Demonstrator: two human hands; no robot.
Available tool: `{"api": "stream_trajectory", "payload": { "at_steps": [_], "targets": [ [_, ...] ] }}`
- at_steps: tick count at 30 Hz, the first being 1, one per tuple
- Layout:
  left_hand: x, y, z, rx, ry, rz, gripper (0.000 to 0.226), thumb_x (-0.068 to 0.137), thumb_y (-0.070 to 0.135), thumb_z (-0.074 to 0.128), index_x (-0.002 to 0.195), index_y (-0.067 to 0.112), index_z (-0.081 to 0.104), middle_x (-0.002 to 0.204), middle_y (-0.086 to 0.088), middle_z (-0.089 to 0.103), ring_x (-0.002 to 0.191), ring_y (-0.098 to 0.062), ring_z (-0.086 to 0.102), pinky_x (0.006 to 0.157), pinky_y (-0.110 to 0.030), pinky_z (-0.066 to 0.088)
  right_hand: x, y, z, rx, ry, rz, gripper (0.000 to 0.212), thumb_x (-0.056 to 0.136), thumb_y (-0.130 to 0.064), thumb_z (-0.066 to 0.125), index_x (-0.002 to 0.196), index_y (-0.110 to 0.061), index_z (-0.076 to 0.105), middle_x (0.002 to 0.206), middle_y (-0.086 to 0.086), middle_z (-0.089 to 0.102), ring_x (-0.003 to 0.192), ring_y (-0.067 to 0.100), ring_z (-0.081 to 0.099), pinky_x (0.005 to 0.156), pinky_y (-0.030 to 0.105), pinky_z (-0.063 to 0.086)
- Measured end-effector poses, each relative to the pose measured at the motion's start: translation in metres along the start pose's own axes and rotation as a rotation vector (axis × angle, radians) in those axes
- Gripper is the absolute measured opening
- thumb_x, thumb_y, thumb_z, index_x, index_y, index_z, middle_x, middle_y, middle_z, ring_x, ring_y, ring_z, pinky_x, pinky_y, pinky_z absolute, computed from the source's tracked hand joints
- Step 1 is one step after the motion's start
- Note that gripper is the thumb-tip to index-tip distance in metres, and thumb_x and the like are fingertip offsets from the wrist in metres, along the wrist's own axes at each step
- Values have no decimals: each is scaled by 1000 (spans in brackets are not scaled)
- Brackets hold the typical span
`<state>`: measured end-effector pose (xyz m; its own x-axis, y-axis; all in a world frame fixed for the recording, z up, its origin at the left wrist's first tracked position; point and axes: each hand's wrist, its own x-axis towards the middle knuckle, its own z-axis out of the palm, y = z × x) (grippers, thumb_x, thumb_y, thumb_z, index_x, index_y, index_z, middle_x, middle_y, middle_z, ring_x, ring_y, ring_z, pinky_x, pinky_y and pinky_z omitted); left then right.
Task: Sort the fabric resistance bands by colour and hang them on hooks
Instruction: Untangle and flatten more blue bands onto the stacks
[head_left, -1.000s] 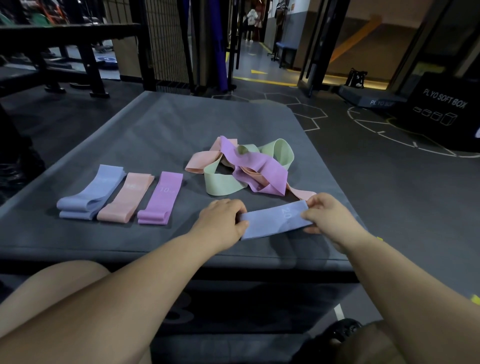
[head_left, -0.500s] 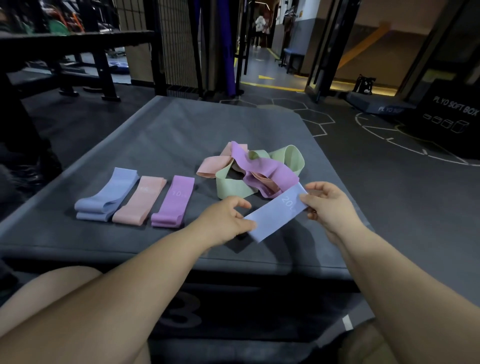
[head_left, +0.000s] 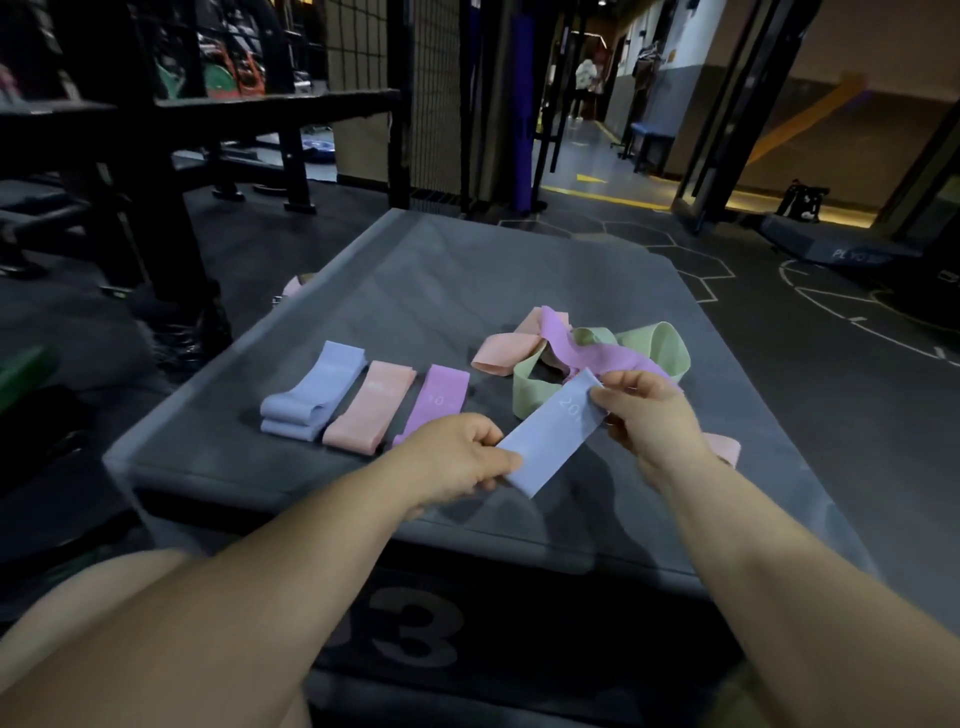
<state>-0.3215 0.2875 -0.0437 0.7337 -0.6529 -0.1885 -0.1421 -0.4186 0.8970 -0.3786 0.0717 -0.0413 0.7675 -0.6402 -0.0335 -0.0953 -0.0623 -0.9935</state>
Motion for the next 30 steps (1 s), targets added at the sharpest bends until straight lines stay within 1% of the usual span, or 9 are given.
{"api": "stream_trajectory", "payload": {
  "at_steps": [3,6,9,12,15,18,23,26,30],
  "targets": [
    [-5,-9,-18,25,50,12,14,82,32,70,78,21,62,65,6,65,66,-13,55,68,-29,43,4,-2,23,-36,-20,-13,8,88,-8,69,95,-7,69,82,2,67,66,12,57,60,24,44],
    [-11,-16,-35,-4,114,30,18,82,28,72,74,21,59,65,3,65,62,-12,56,67,-28,42,7,-9,46,-64,-44,-30,10,86,-7,71,84,-15,66,81,-2,68,69,11,60,62,23,46],
    [-19,-20,-51,-78,199,40,19,85,19,71,73,18,57,62,4,61,53,-3,54,62,-19,42,13,-21,73,-119,-81,-59,18,86,-6,70,78,-21,64,81,-4,67,69,9,59,62,20,45],
    [-23,-29,-69,-51,312,16,17,83,27,71,73,20,60,65,1,61,62,-16,53,66,-30,42,19,-33,105,-139,-113,-95,18,84,-3,70,76,-19,65,73,-5,64,66,11,56,59,20,44],
    [-28,-37,-88,-121,402,-14,11,85,29,68,84,19,65,79,1,73,76,-18,69,78,-32,51,23,-41,139,-143,-132,-107,11,84,-2,70,85,-12,65,72,-3,62,57,8,54,50,16,44],
    [-31,-45,-109,-82,532,-36,11,87,32,63,80,23,64,71,12,68,70,-8,60,65,-24,43,31,-45,173,-173,-172,-112,17,83,0,69,77,-15,63,70,-2,64,60,10,56,56,21,47],
    [-26,-61,-134,-77,654,-49,13,86,28,60,77,20,65,71,8,64,66,-7,56,57,-17,40,45,-49,221,-298,-206,-150,22,78,-4,70,70,-22,61,69,-4,65,68,17,63,61,27,47],
    [-21,-69,-143,-59,701,-81,10,85,31,62,89,21,63,83,9,67,76,-6,58,60,-20,38,54,-50,245,-395,-223,-187,16,79,-9,71,75,-21,63,76,-6,65,80,18,64,76,28,50],
    [-18,-76,-149,-43,743,-144,20,85,33,64,101,24,57,99,7,66,91,-11,59,68,-22,38,58,-45,265,-512,-264,-221,11,84,-13,68,88,-22,64,86,-6,64,83,13,58,75,22,42]
  ]
}}
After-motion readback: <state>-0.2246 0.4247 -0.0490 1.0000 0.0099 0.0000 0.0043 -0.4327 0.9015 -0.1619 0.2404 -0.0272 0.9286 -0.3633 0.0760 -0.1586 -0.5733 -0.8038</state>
